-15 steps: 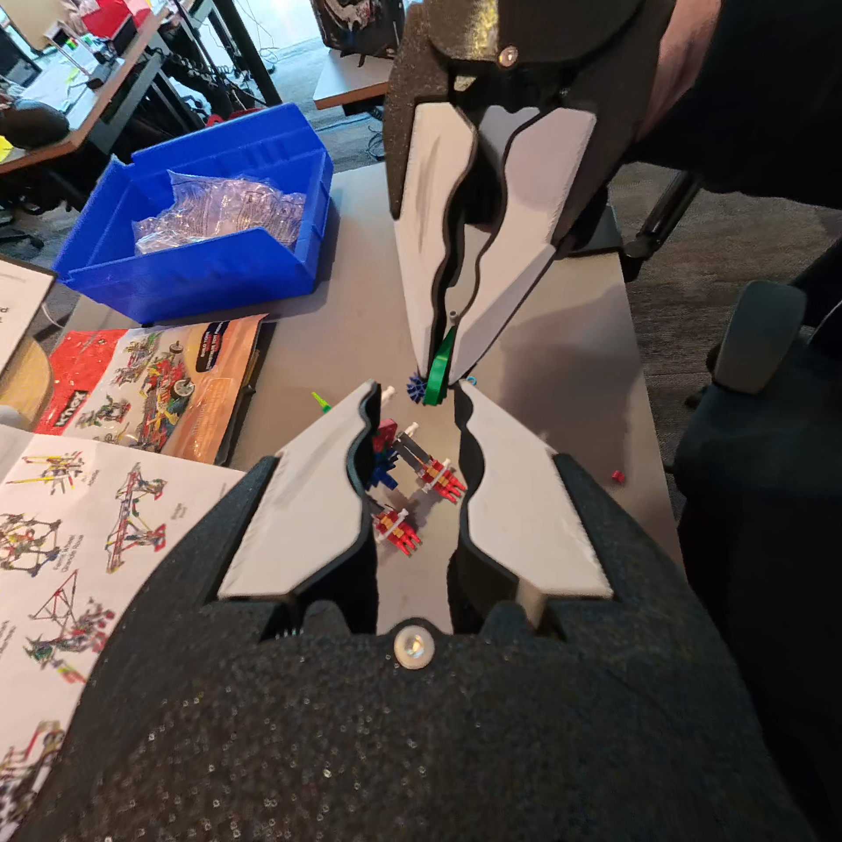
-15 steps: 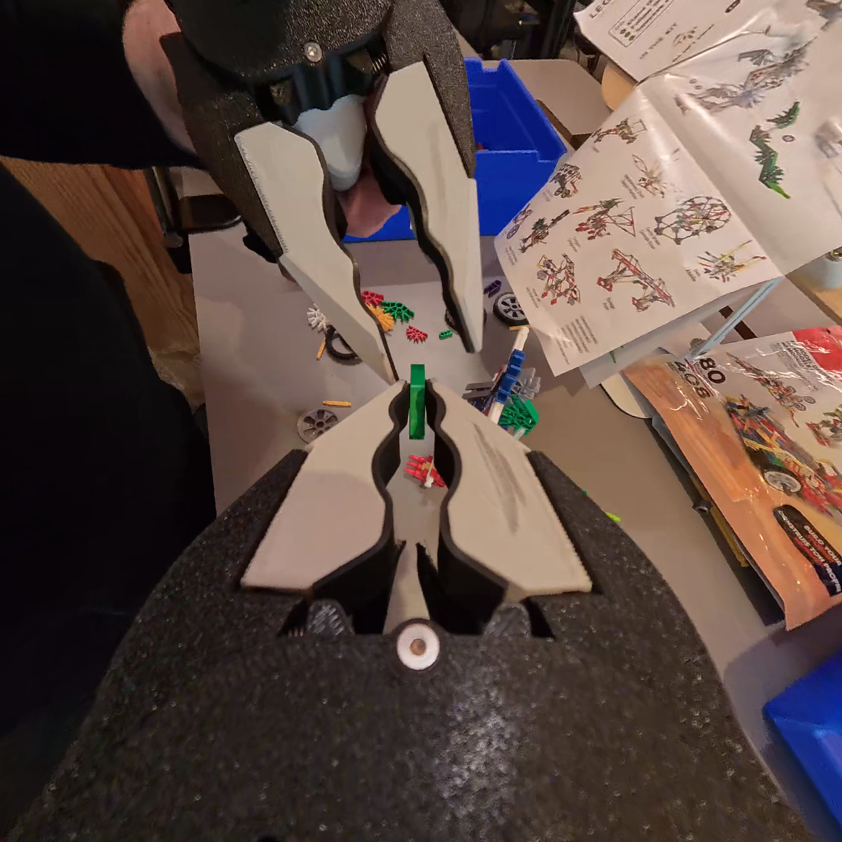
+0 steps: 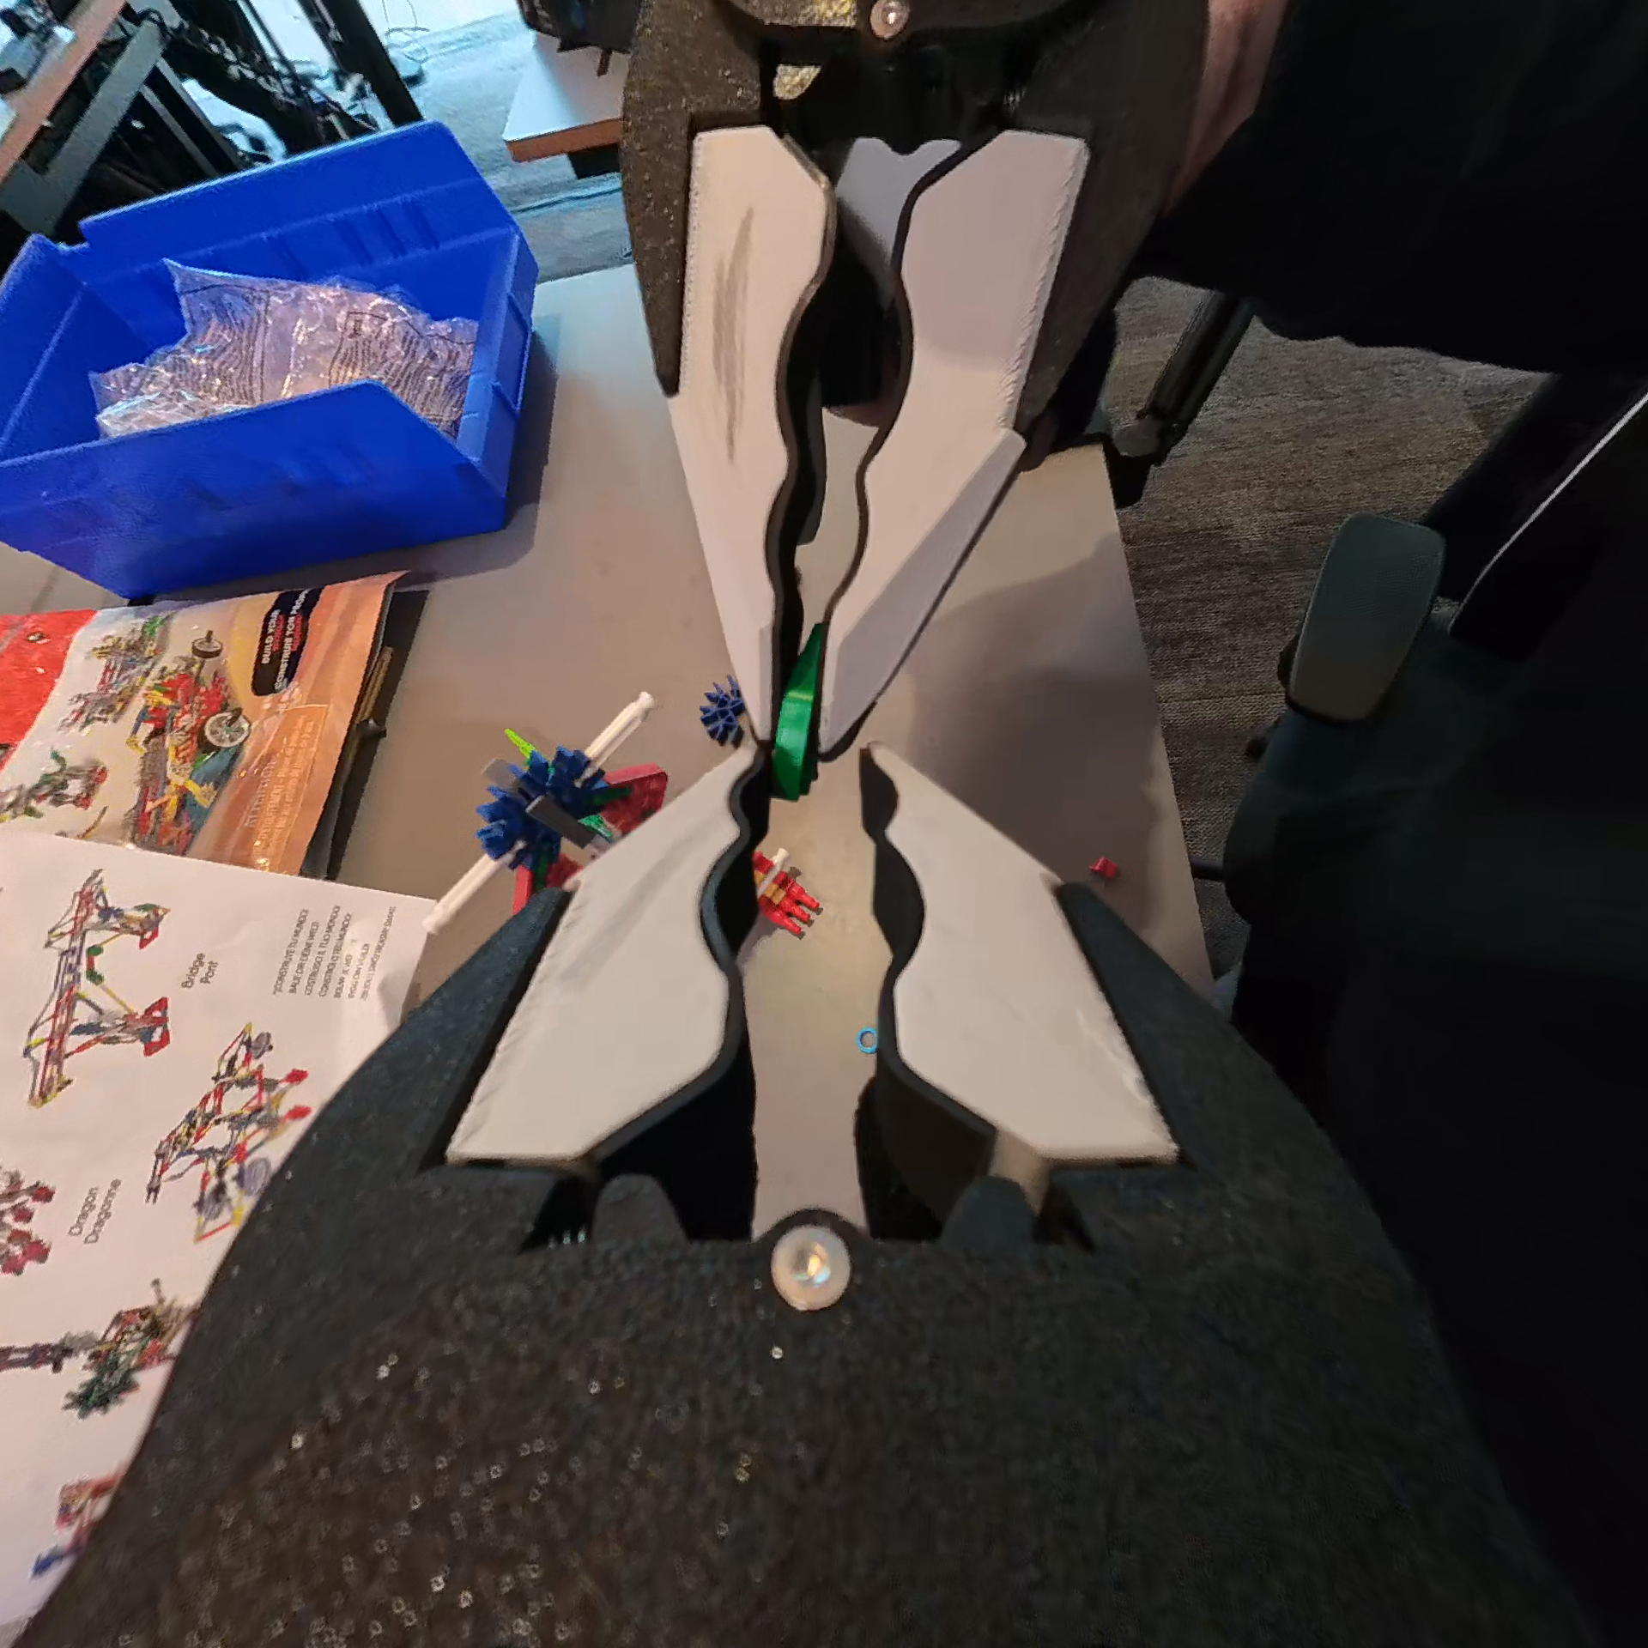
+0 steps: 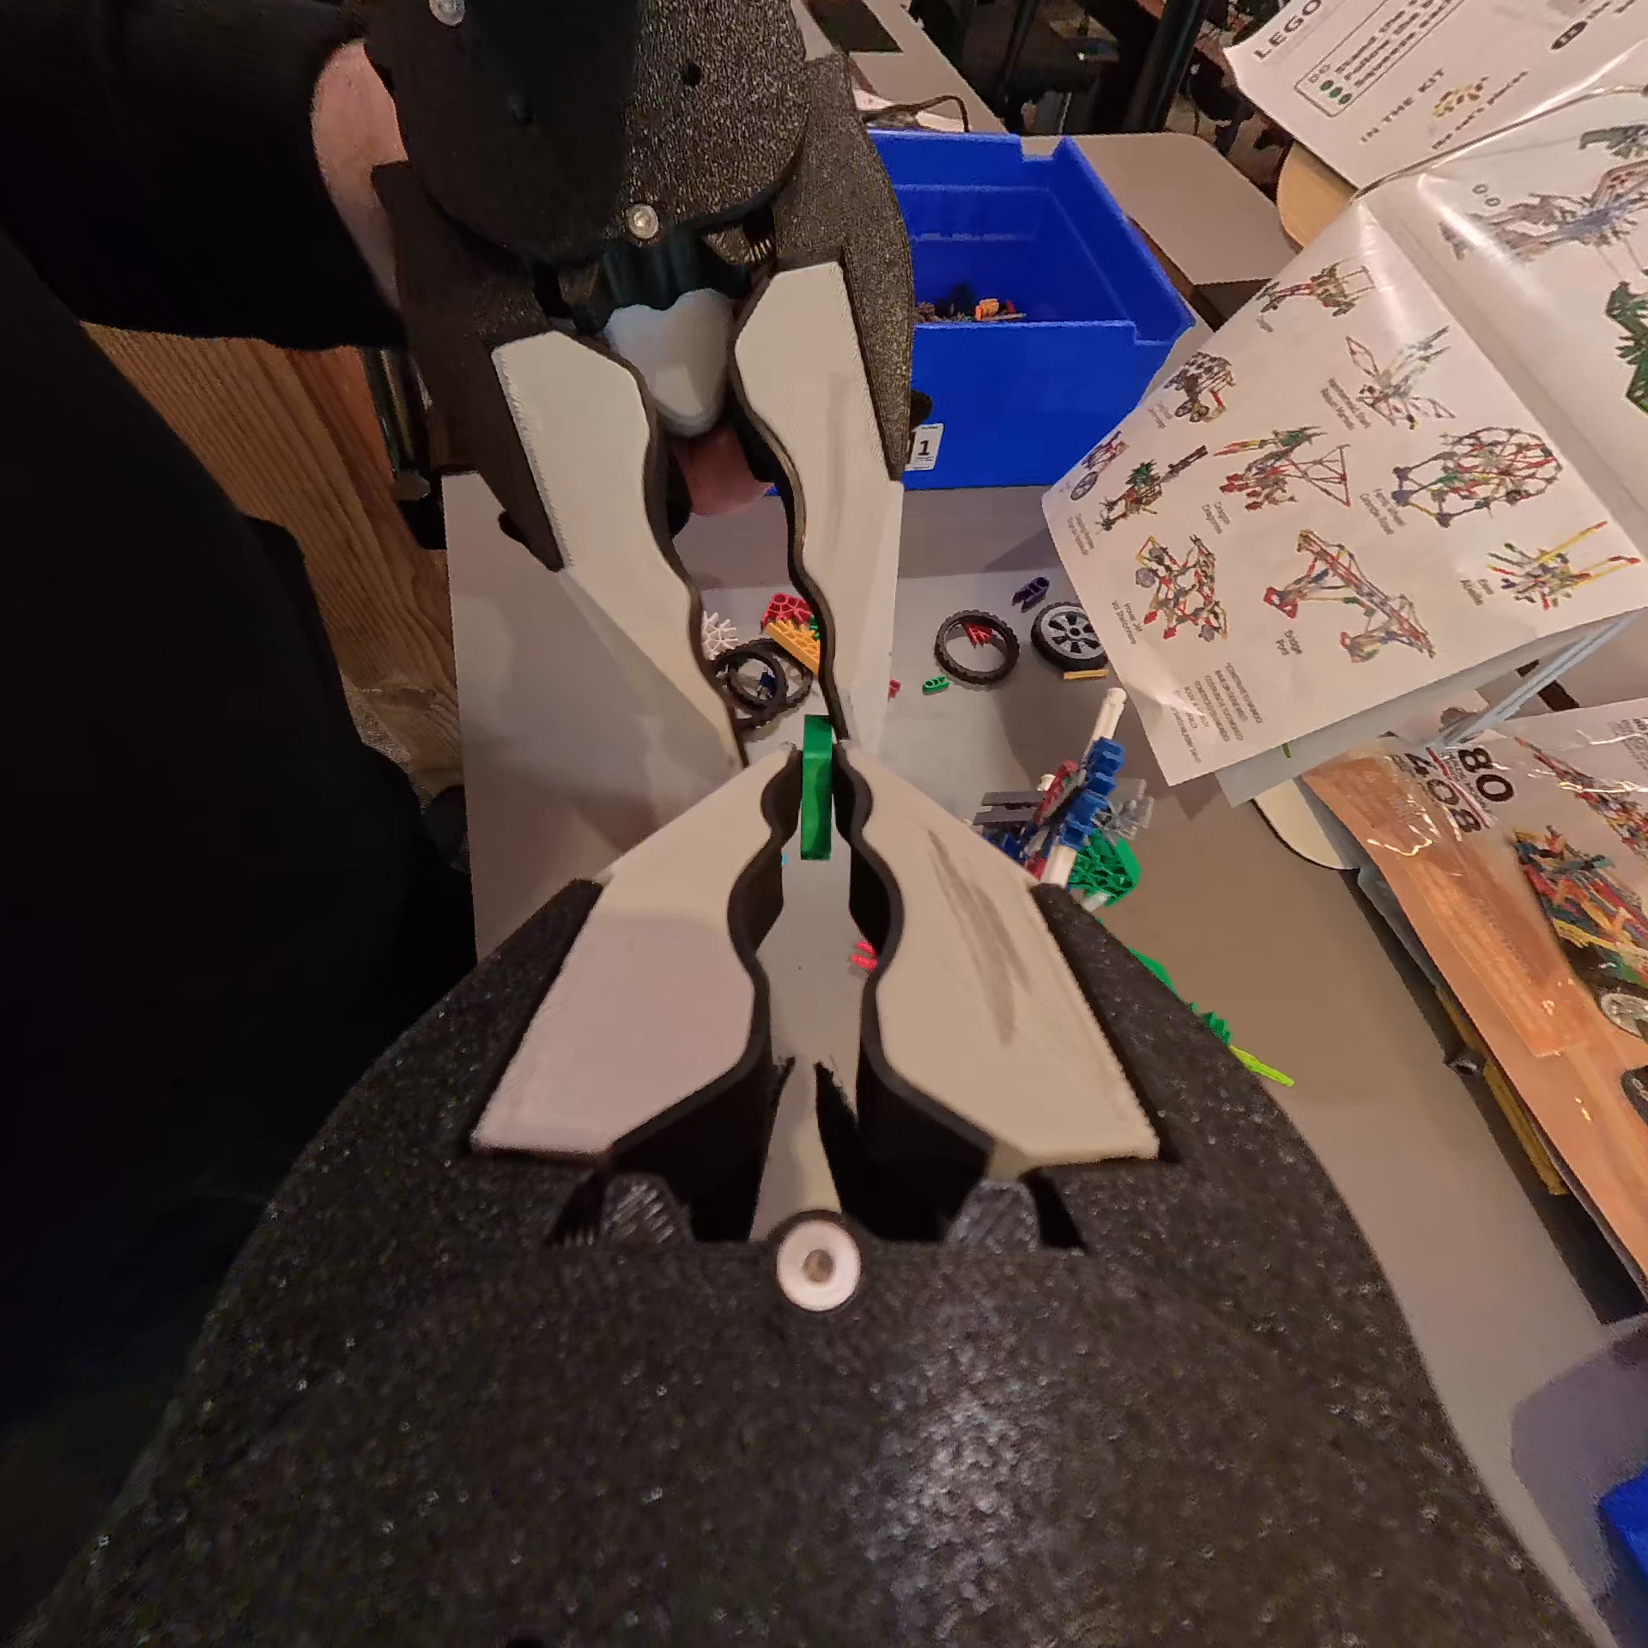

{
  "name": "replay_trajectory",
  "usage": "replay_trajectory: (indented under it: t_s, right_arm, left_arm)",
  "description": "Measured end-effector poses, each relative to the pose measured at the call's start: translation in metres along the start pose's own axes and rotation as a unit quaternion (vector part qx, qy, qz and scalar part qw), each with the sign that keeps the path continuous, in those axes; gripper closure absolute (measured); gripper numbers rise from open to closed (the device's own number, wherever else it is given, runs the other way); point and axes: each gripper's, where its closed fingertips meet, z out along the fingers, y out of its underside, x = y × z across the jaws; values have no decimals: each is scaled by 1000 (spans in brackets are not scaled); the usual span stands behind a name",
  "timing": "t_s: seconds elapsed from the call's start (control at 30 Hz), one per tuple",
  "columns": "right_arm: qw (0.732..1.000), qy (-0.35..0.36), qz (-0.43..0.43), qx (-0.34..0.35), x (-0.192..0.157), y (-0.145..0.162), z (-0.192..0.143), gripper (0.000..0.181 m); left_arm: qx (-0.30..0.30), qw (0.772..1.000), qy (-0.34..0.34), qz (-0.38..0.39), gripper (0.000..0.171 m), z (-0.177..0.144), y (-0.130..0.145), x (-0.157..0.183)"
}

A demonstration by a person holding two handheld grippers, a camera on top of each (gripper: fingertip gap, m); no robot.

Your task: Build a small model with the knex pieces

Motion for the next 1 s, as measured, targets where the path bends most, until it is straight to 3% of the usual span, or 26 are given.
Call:
replay_trajectory:
  t_s: [0.27,0.57,1.0]
  right_arm:
    - [1000,-3,22,4,-7,4,13,174]
    - [994,-35,93,38,-27,21,45,171]
    - [975,-108,176,82,-29,31,85,170]
  left_arm:
    - [10,999,-12,-30,161,-4,14,5]
    - [11,995,27,-98,165,-7,52,25]
    - [55,971,51,-229,166,-14,89,24]
